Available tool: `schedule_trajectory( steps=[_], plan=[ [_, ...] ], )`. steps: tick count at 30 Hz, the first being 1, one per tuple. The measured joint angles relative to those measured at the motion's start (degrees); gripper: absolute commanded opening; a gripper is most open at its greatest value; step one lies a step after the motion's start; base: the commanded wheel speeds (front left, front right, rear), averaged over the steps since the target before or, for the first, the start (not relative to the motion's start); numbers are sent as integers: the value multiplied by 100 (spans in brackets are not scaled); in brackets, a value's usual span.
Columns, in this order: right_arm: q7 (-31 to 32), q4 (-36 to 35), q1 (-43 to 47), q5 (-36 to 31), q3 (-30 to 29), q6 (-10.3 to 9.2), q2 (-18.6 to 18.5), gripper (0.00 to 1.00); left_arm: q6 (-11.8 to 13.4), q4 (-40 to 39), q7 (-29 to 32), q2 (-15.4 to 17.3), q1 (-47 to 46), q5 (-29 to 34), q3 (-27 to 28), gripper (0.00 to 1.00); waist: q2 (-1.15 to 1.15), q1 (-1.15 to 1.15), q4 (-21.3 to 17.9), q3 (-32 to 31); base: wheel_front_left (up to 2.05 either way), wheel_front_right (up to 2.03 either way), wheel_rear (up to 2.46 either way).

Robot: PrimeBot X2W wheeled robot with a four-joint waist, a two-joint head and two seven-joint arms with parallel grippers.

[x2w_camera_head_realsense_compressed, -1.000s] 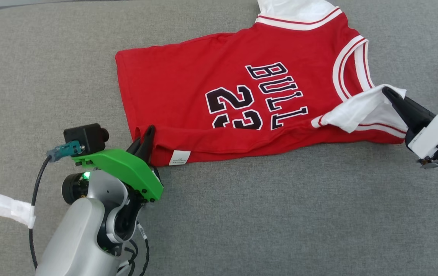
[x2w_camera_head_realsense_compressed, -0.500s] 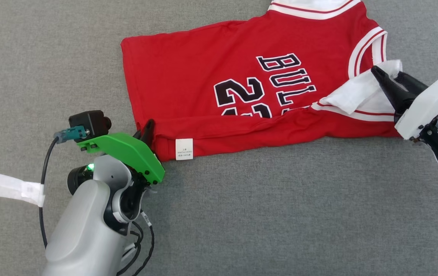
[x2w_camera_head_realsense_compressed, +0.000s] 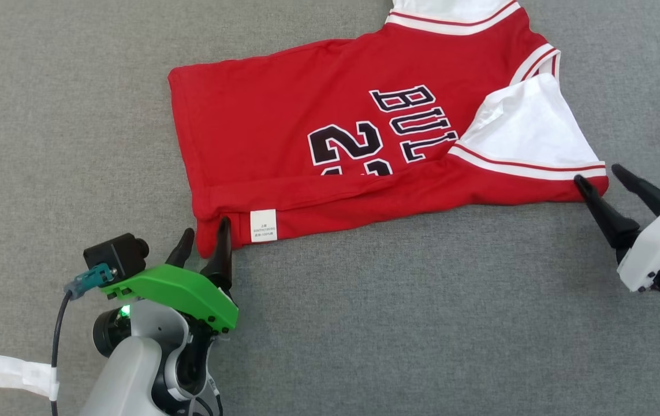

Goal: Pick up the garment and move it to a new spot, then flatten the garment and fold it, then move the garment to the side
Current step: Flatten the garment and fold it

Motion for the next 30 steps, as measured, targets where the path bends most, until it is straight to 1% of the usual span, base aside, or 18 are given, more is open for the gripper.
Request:
schedule_trajectory(
  steps=[2,4,9,16,17,18,19,20,21,22,23,24,27,30],
  plan=[
    [-5,113,104,-127,-5,1,12,100,63,-57,48,14,65,-13,-20,100,0,0,-17,85,0,0,0],
    [-19,179,94,-196,-40,0,55,100,73,-60,73,15,67,-29,-25,100,0,0,-37,131,0,0,0],
    [62,342,-37,-244,-63,1,277,100,76,29,143,21,48,-59,-31,100,0,0,-88,190,0,0,0],
    [291,498,-208,-246,19,1,438,100,-27,259,238,-3,-100,-115,-100,100,0,0,-63,191,0,0,0],
    [314,521,-235,-245,35,0,463,100,-44,287,266,-5,-124,-130,-113,93,0,0,-57,197,0,0,0],
    [360,538,-264,-240,49,0,482,100,-57,312,271,-5,-151,-130,-125,48,0,0,-53,201,0,0,0],
    [411,544,-291,-226,80,-1,502,100,-75,345,296,-5,-175,-130,-134,33,0,0,-50,206,0,0,0],
    [467,570,-317,-191,105,-1,521,100,-103,375,321,-5,-181,-134,-146,0,0,0,-49,212,0,0,0],
    [523,594,-349,-165,142,-2,527,100,-132,390,349,-2,-192,-143,-166,0,0,0,-49,216,0,0,0],
    [609,628,-401,-157,190,-2,521,80,-183,412,394,7,-211,-163,-192,0,0,0,-47,218,0,0,0],
    [709,659,-445,-113,248,-2,515,32,-232,433,438,10,-220,-188,-233,0,0,0,-41,217,0,0,0],
    [829,680,-502,-35,314,-3,501,0,-257,437,476,25,-228,-189,-266,0,0,0,-33,212,0,0,0],
    [1219,648,-669,94,561,-3,336,0,-339,432,676,130,-277,-186,-369,0,0,0,-10,165,0,0,0],
    [1575,493,-790,336,737,-2,129,0,-386,338,925,356,-317,-102,-471,0,0,0,13,74,0,0,0]
  ],
)
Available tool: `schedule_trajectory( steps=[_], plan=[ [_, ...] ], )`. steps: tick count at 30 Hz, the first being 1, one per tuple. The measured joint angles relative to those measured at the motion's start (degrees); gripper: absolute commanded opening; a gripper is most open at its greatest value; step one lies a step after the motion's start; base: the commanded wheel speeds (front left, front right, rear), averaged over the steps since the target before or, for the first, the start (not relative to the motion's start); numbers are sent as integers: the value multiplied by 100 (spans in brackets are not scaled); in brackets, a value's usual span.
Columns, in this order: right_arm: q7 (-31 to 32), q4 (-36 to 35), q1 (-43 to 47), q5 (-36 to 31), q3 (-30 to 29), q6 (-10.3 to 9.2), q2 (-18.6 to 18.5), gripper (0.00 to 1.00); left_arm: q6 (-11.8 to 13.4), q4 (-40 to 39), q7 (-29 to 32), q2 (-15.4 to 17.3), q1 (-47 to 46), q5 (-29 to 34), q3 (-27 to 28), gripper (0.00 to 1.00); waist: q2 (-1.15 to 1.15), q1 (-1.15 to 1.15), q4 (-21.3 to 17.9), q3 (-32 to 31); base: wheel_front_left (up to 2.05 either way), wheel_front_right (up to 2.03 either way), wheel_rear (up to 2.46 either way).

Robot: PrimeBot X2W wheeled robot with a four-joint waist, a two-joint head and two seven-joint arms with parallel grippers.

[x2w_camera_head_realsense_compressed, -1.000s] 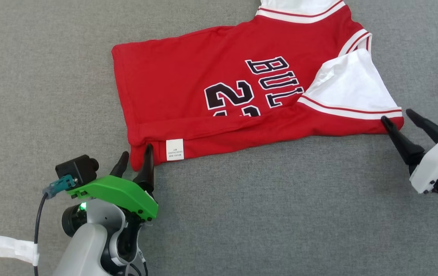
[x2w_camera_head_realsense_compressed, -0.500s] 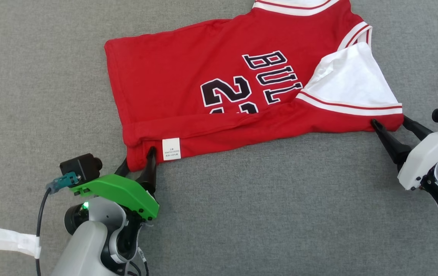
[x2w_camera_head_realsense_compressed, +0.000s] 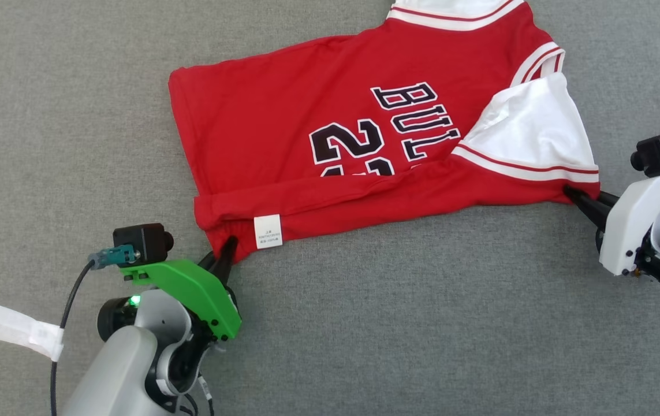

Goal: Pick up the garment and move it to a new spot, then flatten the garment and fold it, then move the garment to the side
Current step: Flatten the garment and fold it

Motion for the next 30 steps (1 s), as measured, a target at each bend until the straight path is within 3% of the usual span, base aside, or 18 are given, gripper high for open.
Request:
schedule_trajectory(
  steps=[8,14,22,23,24,26,30],
  plan=[
    [1067,-699,32,1050,18,4,-881,0,-202,-927,854,689,170,-114,-134,0,0,0,29,-337,0,0,0],
    [1673,-1287,810,1791,-103,5,-1624,0,-290,-1829,1472,1118,1105,-703,-158,0,0,0,-19,-494,0,0,0],
    [1426,-1256,1723,1980,-186,8,-1693,0,-236,-1914,1206,1106,2009,-1001,-86,0,0,0,-97,-498,0,0,0],
    [1366,-1236,1762,1926,-193,8,-1651,0,-232,-1898,1114,1072,2030,-975,-68,36,0,0,-100,-497,0,0,0],
    [1298,-1210,1792,1867,-209,8,-1607,23,-225,-1891,1031,1040,2034,-942,-63,100,0,0,-104,-493,0,0,0],
    [1184,-1173,1821,1740,-223,8,-1547,100,-215,-1880,938,994,2051,-915,-64,100,0,0,-114,-481,0,0,0],
    [933,-1155,1836,1490,-374,5,-1543,100,-158,-1954,714,1039,2082,-600,-66,100,0,0,-120,-440,0,0,0]
  ],
)
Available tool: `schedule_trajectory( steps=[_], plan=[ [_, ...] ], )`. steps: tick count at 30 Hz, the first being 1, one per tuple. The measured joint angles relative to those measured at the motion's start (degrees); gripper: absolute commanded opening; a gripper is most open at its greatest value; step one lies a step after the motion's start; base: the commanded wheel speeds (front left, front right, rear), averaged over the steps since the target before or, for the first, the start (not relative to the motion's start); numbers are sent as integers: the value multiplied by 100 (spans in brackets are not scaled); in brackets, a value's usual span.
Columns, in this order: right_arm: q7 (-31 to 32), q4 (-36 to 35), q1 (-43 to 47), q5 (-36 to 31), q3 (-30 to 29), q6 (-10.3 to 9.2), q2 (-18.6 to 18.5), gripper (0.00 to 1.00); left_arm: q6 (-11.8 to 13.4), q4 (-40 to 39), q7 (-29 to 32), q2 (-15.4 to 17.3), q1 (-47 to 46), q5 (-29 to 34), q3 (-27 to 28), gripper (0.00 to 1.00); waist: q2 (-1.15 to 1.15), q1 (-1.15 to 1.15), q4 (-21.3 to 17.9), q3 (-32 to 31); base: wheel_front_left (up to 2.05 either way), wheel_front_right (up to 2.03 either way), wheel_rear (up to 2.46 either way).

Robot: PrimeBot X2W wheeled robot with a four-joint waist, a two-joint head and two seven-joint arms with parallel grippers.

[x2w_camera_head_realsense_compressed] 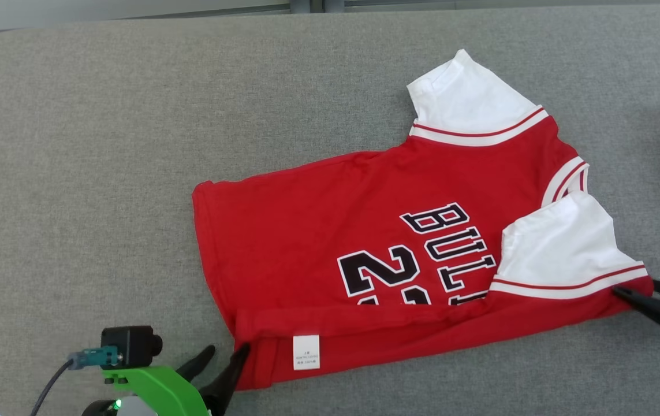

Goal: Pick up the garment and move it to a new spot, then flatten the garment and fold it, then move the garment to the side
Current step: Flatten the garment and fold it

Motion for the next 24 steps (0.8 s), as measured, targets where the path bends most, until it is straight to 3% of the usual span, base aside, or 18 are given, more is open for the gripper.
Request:
schedule_trajectory(
  steps=[5,9,12,18,24],
  plan=[
    [-333,-557,-94,-130,-537,-3,-402,100,275,-377,-281,38,-222,378,166,100,0,0,18,172,0,0,0],
    [-412,-915,-727,-526,-950,-3,-564,100,486,-380,-233,42,-977,764,186,100,0,0,32,424,0,0,0],
    [-386,-806,-1555,-1129,-1089,-4,-157,100,573,-104,-123,-131,-1702,990,77,100,0,0,67,684,0,0,0],
    [45,-144,-2938,-2206,-639,-2,856,100,595,701,43,-537,-2799,1340,-288,100,0,0,244,1168,0,0,0],
    [180,636,-3776,-2747,-216,-2,1259,100,478,1193,60,-844,-3439,1467,-517,100,0,0,617,1444,0,0,0]
  ],
)
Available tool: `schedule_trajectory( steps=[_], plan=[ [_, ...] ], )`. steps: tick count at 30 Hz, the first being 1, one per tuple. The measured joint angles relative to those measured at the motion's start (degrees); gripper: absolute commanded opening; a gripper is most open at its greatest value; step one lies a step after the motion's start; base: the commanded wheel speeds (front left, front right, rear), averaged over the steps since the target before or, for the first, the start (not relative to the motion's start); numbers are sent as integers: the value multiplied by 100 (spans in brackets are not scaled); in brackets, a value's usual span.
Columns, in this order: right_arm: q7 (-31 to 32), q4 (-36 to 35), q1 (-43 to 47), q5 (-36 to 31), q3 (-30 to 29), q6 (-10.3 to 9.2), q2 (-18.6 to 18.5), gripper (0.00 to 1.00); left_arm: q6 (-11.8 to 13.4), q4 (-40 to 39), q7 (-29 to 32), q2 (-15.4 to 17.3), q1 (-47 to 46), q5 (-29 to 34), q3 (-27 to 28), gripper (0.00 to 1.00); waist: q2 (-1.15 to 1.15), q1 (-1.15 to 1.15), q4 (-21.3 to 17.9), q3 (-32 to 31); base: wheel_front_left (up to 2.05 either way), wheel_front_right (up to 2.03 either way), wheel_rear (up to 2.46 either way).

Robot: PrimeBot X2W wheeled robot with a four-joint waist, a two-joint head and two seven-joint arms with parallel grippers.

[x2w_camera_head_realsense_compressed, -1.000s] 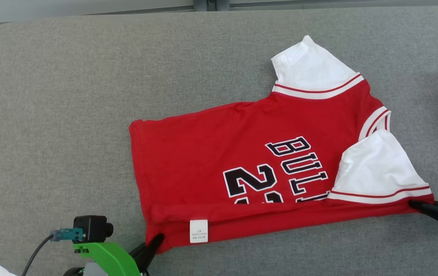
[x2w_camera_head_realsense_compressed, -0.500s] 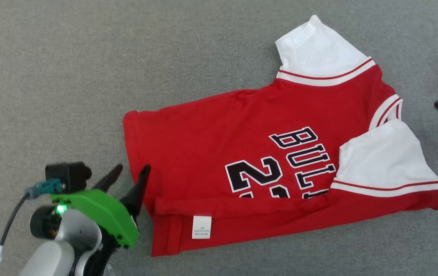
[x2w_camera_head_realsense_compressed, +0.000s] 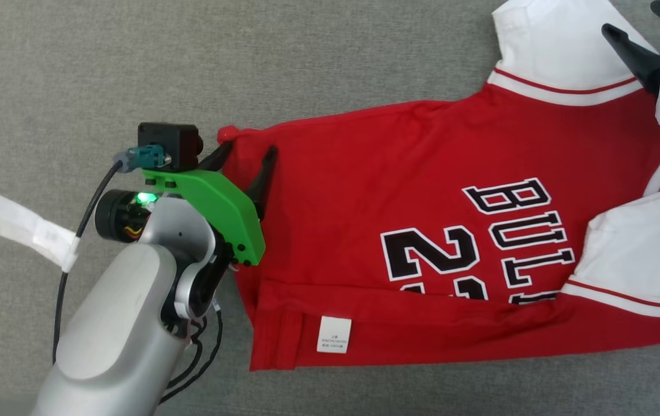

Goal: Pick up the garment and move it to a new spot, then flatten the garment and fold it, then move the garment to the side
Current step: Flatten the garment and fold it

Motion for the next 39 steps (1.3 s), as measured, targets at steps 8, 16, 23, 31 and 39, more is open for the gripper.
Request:
schedule_trajectory(
  steps=[8,16,23,31,39],
  plan=[
    [-94,737,-625,-132,390,0,154,100,-161,464,0,-267,-521,74,-211,100,0,0,402,232,0,0,0],
    [-203,1136,-1077,-175,706,0,178,100,-244,619,31,-350,-759,135,-332,100,0,0,570,418,0,0,0],
    [-282,1374,-1338,-186,946,1,167,100,-204,620,42,-356,-872,216,-367,100,0,0,651,472,0,0,0],
    [-289,1528,-1482,-98,1224,0,199,100,-143,565,157,-248,-872,209,-350,100,0,0,645,466,0,0,0],
    [-514,1525,-1521,305,1415,2,269,0,-291,611,193,-321,-867,-29,-370,0,0,0,607,464,0,0,0]
  ],
)
